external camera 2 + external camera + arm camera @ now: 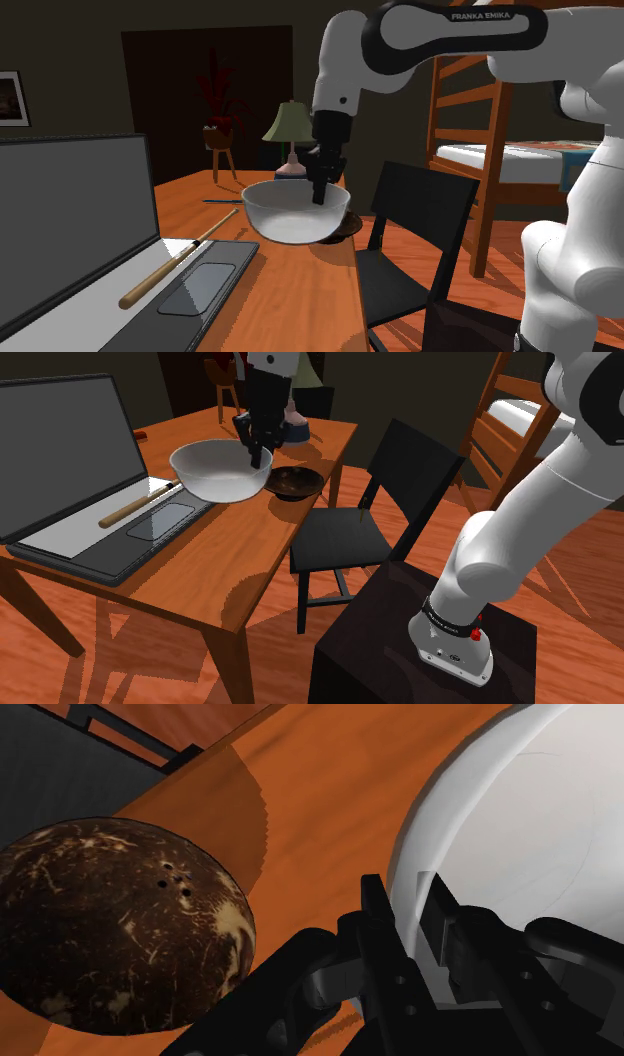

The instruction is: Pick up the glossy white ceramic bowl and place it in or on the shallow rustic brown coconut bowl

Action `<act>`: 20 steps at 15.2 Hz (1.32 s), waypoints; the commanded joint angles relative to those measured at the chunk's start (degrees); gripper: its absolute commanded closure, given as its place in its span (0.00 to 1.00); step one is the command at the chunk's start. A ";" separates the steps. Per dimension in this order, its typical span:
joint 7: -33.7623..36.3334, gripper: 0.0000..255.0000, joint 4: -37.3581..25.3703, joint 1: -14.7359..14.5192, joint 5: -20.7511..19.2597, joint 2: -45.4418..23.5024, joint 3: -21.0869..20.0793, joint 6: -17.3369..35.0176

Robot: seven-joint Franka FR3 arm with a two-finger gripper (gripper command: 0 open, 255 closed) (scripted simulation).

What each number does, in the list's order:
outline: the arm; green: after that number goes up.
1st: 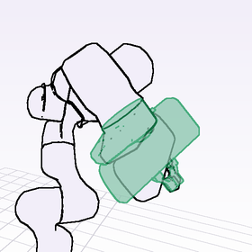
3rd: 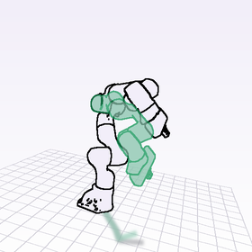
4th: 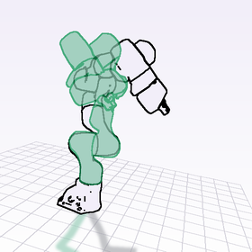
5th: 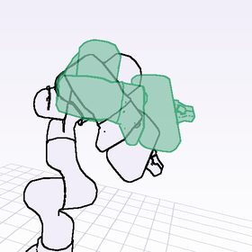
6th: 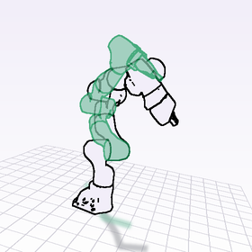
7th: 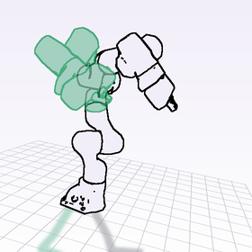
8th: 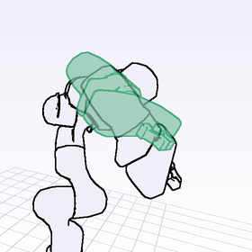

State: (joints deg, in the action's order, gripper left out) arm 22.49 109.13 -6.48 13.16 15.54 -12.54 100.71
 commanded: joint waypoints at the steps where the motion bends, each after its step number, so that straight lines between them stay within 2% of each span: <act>1: -2.77 1.00 0.29 0.97 -0.09 0.44 1.85 -0.69; 10: -14.95 1.00 -1.64 5.62 -1.34 -0.38 10.23 -4.35; 18: -25.48 1.00 -7.91 9.79 -2.27 -5.18 17.28 -7.97; 20: -26.07 1.00 -7.32 9.98 -2.29 -5.30 17.54 -7.36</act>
State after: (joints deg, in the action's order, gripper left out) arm -3.08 101.74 3.34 10.89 10.37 4.75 93.22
